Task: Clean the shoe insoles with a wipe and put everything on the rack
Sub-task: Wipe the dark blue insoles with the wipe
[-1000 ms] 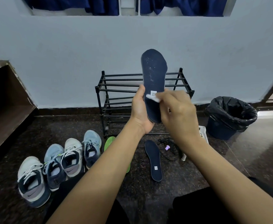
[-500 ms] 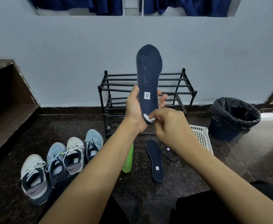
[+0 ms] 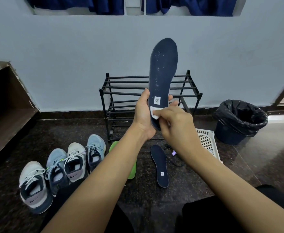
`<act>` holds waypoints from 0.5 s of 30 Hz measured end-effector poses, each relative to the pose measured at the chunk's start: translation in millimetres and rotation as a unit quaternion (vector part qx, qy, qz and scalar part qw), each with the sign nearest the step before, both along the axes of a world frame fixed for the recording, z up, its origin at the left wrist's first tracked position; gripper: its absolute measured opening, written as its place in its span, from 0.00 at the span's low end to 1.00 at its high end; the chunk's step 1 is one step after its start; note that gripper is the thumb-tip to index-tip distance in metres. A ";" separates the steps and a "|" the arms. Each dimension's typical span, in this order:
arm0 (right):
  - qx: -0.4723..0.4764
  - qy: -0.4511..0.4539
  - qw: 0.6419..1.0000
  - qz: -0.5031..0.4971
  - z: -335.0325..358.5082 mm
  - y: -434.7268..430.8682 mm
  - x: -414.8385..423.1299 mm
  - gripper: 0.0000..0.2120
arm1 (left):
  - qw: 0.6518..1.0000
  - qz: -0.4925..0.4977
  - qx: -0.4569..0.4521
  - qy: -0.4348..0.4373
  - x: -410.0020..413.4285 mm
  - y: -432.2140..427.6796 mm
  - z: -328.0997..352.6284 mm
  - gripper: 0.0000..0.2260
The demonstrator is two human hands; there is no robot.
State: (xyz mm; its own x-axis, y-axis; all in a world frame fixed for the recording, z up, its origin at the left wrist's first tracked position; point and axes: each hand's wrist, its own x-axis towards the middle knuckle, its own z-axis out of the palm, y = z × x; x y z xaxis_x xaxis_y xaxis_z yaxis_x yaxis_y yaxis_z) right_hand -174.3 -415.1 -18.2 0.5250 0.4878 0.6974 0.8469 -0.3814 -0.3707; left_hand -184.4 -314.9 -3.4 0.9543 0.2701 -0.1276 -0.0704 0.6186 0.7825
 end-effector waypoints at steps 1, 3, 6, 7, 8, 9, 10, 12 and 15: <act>-0.013 0.001 1.000 0.002 0.8 -0.1 0.0 0.13 | 1.000 0.006 -0.005 -0.004 0.3 2.4 0.8 0.25; -0.036 0.004 0.999 0.008 0.6 0.7 -1.9 0.13 | 1.000 0.021 -0.015 -0.013 0.4 7.9 2.5 0.23; -0.066 0.021 0.998 0.014 -2.3 0.1 -8.5 0.17 | 0.998 0.044 -0.033 -0.019 0.6 15.0 2.7 0.22; -0.078 0.029 0.996 0.016 -2.4 -1.8 -10.5 0.17 | 0.998 0.050 -0.037 -0.019 0.7 17.2 2.8 0.22; -0.085 0.041 0.995 0.013 -1.0 -4.7 -11.4 0.14 | 0.998 0.056 -0.039 -0.019 0.7 19.4 2.8 0.22; -0.079 0.056 0.995 0.008 1.8 -7.5 -11.6 0.11 | 0.997 0.060 -0.039 -0.020 0.3 21.2 3.4 0.21; -0.053 0.066 0.996 0.002 4.8 -10.1 -10.7 0.08 | 0.997 0.065 -0.036 -0.022 0.0 22.5 3.9 0.21; 0.037 0.052 0.998 -0.025 12.8 -13.1 -9.0 0.07 | 0.997 0.069 -0.031 -0.026 -0.5 23.5 3.7 0.19; 0.116 0.012 0.992 -0.051 15.1 -12.1 -2.4 0.09 | 0.997 0.061 -0.025 -0.031 -2.0 21.3 1.1 0.18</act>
